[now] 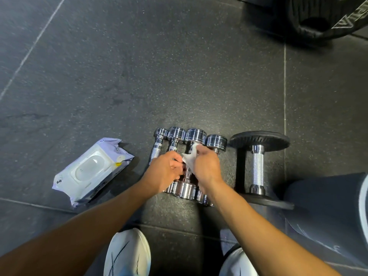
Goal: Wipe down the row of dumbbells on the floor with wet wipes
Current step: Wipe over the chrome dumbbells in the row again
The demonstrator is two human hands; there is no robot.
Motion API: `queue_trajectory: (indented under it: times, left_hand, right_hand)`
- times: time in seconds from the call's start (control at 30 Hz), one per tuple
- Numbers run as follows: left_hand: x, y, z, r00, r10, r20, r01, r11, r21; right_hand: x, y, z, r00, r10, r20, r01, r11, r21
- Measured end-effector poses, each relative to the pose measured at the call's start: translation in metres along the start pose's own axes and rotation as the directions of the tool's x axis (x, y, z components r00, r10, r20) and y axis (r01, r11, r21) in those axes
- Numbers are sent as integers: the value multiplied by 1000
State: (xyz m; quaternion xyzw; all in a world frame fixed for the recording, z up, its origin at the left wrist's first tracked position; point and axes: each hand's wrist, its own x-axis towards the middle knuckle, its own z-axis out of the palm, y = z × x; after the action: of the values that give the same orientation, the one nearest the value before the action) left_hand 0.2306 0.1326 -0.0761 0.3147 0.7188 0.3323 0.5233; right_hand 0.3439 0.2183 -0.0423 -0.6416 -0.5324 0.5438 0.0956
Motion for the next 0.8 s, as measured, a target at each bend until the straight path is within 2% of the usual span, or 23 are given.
queue_trajectory:
  times: [0.03, 0.1, 0.13, 0.2, 0.27, 0.37, 0.47, 0.5, 0.6, 0.67, 0.7, 0.73, 0.8]
  left_hand:
    - [0, 1, 0, 1000, -2, -4, 2, 1000, 5]
    - [0, 5, -1, 999, -27, -24, 27, 1000, -5]
    - [1, 8, -2, 998, -54, -25, 53, 998, -25]
    - [1, 11, -3, 994, -106, -22, 105, 994, -37]
    - [3, 12, -4, 993, -114, -31, 112, 993, -46]
    - [3, 10, -5, 992, -124, -30, 120, 987, -109]
    - [1, 16, -2, 991, -128, -48, 120, 982, -145]
    - [1, 19, -2, 991, -128, -48, 118, 979, -167]
    - [-1, 22, -1, 988, -146, -58, 131, 970, -207]
    - [-1, 22, -4, 986, -109, -127, 99, 992, -81]
    - [-1, 20, -6, 985, -70, -160, 74, 997, 22]
    - [-2, 17, -8, 982, -28, -185, 49, 993, 111]
    - [-1, 11, -13, 968, 67, -244, -6, 970, 243]
  right_hand:
    - [-6, 5, -1, 988, -156, 8, 154, 968, -198]
    - [-21, 16, -3, 905, -396, 154, 416, 752, -511]
    - [-27, 21, -4, 870, -438, 226, 483, 664, -571]
    - [-38, 27, -10, 859, -408, 310, 508, 599, -619]
    - [-41, 28, -14, 866, -386, 318, 497, 591, -635]
    - [-30, 29, -15, 839, -470, 275, 534, 616, -579]
    - [-3, 21, -13, 777, -588, 227, 592, 558, -581]
    - [5, 18, -13, 750, -609, 258, 622, 515, -590]
    - [21, 22, -17, 625, -657, 421, 714, 264, -648]
    - [22, 33, -23, 595, -603, 531, 710, 85, -699]
    - [19, 41, -25, 587, -582, 563, 731, 81, -678]
    - [17, 46, -27, 580, -561, 591, 765, 125, -632]
    - [12, 53, -30, 517, -526, 675, 835, 138, -532]
